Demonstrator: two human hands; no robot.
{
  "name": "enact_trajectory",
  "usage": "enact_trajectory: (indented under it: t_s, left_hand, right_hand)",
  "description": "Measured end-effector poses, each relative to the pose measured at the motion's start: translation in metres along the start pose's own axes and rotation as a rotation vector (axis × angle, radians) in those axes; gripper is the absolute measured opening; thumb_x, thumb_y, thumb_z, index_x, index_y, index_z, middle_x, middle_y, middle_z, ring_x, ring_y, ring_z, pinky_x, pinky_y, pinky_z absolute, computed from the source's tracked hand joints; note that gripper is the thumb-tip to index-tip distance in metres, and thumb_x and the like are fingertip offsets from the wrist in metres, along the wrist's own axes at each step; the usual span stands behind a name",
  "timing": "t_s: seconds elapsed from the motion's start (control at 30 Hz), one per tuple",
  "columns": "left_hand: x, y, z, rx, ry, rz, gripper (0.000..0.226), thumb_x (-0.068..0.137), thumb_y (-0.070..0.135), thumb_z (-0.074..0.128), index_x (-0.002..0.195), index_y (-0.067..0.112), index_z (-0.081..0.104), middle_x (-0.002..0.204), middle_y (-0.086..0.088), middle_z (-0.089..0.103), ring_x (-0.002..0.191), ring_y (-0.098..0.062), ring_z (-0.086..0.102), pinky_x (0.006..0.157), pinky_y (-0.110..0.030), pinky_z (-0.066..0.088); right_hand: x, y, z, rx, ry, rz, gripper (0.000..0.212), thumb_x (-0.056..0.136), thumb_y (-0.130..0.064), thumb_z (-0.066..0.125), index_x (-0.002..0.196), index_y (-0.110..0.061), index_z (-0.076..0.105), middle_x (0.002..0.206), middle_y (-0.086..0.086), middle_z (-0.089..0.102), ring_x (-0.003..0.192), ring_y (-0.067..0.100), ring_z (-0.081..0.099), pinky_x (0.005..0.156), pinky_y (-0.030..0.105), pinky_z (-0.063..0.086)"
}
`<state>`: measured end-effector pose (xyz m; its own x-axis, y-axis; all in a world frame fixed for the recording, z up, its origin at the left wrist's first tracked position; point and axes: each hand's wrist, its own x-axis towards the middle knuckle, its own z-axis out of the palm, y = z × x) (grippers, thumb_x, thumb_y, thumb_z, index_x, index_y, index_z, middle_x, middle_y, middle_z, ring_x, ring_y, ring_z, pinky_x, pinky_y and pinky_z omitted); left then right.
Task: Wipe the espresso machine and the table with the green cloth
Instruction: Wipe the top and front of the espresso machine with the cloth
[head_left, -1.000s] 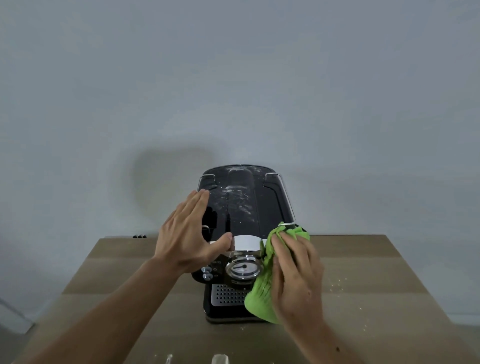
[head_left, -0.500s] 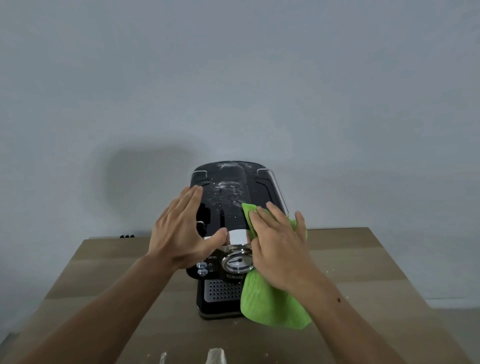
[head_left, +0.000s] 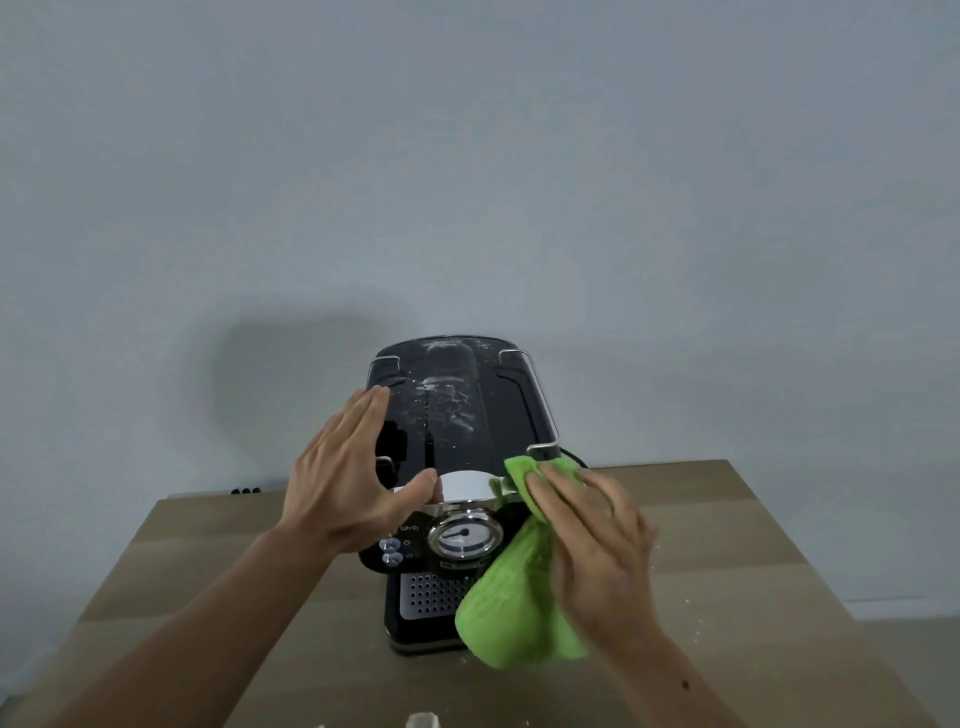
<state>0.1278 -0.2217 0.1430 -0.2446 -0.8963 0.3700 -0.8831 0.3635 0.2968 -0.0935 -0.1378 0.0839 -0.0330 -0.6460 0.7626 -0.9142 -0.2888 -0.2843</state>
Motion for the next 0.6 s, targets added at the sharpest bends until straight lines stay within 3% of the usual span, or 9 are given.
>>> enact_trajectory:
  t_s: [0.1,0.2,0.27,0.33,0.43,0.5,0.6]
  left_hand:
    - [0.0,0.0,0.0,0.0,0.001,-0.007,0.104,0.064,0.073,0.034,0.149,0.016,0.023,0.155,0.001,0.026,0.144,-0.013,0.018,0.111,-0.036,0.024]
    - [0.0,0.001,0.0,0.002,0.001,-0.011,0.104,0.063,0.073,0.033,0.15,0.016,0.022,0.156,0.002,0.025,0.144,-0.012,0.017,0.111,-0.035,0.025]
    - [0.0,0.001,0.0,-0.006,0.004,-0.012,0.104,0.063,0.073,0.034,0.15,0.016,0.022,0.155,0.002,0.025,0.144,-0.011,0.017,0.111,-0.035,0.025]
    - [0.0,0.002,0.0,-0.012,0.006,-0.015,0.104,0.063,0.072,0.034,0.15,0.016,0.022,0.155,0.003,0.025,0.144,-0.011,0.017,0.11,-0.035,0.025]
    - [0.0,0.003,0.0,-0.013,0.007,-0.014,0.103,0.063,0.071,0.035,0.15,0.016,0.022,0.155,0.003,0.025,0.144,-0.009,0.015,0.11,-0.034,0.025]
    - [0.0,0.003,0.0,-0.013,0.006,-0.013,0.102,0.064,0.071,0.036,0.15,0.016,0.022,0.155,0.003,0.025,0.144,-0.009,0.015,0.11,-0.034,0.025]
    - [0.0,0.002,0.0,-0.011,0.004,-0.014,0.101,0.065,0.07,0.037,0.15,0.017,0.022,0.156,0.004,0.024,0.144,-0.008,0.014,0.109,-0.033,0.026]
  right_hand:
    - [0.015,0.004,0.003,0.306,-0.085,0.173,0.049,0.083,-0.011,0.037,0.124,-0.014,0.064,0.127,-0.01,0.061,0.121,0.012,0.049,0.101,0.037,0.042]
    - [0.027,0.015,-0.001,0.712,-0.333,0.352,0.052,0.084,-0.012,0.034,0.128,-0.032,0.056,0.136,-0.028,0.05,0.137,0.001,0.033,0.116,0.025,0.025]
    - [0.036,0.031,-0.007,0.86,-0.547,0.415,0.052,0.083,-0.014,0.036,0.126,-0.042,0.05,0.139,-0.039,0.039,0.142,-0.007,0.017,0.117,0.022,0.012]
    - [0.048,0.045,-0.011,0.881,-0.712,0.388,0.049,0.083,-0.019,0.036,0.123,-0.045,0.047,0.14,-0.043,0.03,0.139,-0.015,0.006,0.117,0.021,0.005]
    - [0.072,0.06,-0.001,0.809,-0.856,0.306,0.044,0.093,-0.017,0.034,0.123,-0.047,0.047,0.145,-0.035,0.021,0.141,-0.01,-0.005,0.117,0.021,-0.004]
    - [0.087,0.064,0.012,0.818,-0.893,0.3,0.044,0.1,-0.012,0.034,0.124,-0.046,0.05,0.151,-0.028,0.02,0.144,-0.004,-0.008,0.12,0.03,-0.007]
    - [0.097,0.065,0.033,0.785,-0.861,0.259,0.039,0.093,-0.03,0.035,0.123,-0.051,0.048,0.154,-0.021,0.018,0.146,0.003,-0.006,0.121,0.041,-0.005]
